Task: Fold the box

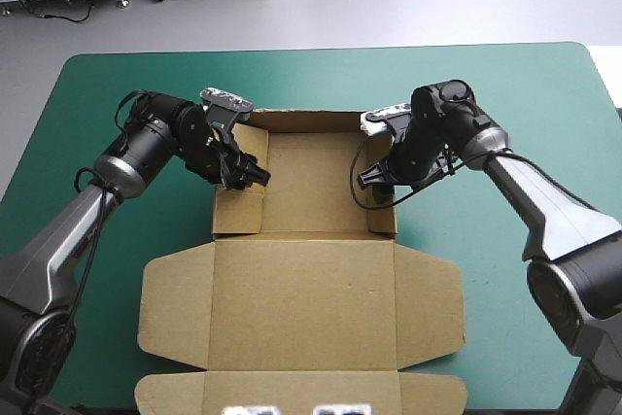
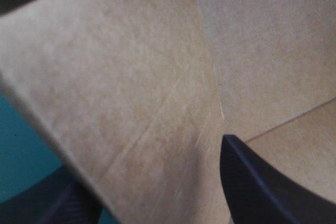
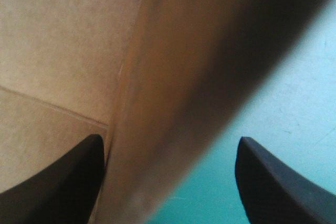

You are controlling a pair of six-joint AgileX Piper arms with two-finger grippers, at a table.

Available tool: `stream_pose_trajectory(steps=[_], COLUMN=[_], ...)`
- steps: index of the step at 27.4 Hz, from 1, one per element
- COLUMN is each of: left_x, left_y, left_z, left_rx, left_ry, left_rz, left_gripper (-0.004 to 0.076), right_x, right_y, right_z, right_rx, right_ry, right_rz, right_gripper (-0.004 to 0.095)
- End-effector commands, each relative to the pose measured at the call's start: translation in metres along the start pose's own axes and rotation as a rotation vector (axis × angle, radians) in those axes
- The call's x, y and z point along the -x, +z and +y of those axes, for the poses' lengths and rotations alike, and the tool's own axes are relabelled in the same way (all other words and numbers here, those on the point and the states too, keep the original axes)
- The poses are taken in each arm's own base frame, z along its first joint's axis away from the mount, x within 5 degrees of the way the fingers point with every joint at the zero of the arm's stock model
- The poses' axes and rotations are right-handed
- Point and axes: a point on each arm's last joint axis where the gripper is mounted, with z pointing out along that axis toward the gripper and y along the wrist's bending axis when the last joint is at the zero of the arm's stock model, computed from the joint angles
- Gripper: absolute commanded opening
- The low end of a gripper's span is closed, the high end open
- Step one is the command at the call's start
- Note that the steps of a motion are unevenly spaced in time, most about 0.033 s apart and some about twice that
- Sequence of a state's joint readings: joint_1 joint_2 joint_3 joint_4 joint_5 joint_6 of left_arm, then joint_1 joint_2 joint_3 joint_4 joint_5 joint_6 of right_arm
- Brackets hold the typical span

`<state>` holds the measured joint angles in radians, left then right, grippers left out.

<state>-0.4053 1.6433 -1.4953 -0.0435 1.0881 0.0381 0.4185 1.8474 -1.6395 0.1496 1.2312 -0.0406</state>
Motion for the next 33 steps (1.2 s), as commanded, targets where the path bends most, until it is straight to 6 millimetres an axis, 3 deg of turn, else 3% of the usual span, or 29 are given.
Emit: stream_pose_trajectory(steps=[1, 12, 15, 19, 24, 29, 33], left_x=[0.007, 0.004, 0.008, 0.014, 0.002, -0.034, -0.076], left_y=[-0.027, -0.026, -0.031, -0.059, -0.118, -0.166, -0.184], left_z=[-0.006, 0.002, 0.003, 0.003, 0.008, 0.010, 0.010], left_rx=[-0.029, 0.059, 0.068, 0.083, 0.191, 0.265, 0.289], left_ry=[0.003, 0.044, 0.049, 0.059, 0.113, 0.143, 0.146], left_rz=[-0.114, -0.075, -0.143, -0.332, -0.533, -0.682, -0.715], left_gripper=[0.0439, 0.0460, 0.0460, 0.0460, 0.0460, 0.0459, 0.0459], right_x=[-0.004, -0.004, -0.004, -0.007, -0.017, -0.037, -0.041], right_y=[-0.034, -0.034, -0.034, -0.043, -0.086, -0.137, -0.152], right_z=[0.011, 0.011, 0.009, 0.005, 0.005, 0.011, 0.016], right_rx=[0.045, 0.046, 0.016, -0.031, -0.072, -0.095, -0.066], right_ry=[-0.028, -0.041, -0.052, -0.083, -0.139, -0.178, -0.176], right_rz=[-0.077, -0.077, -0.075, -0.096, -0.208, -0.380, -0.473], right_gripper=[0.0659, 0.0659, 0.0659, 0.0659, 0.0659, 0.0655, 0.0655])
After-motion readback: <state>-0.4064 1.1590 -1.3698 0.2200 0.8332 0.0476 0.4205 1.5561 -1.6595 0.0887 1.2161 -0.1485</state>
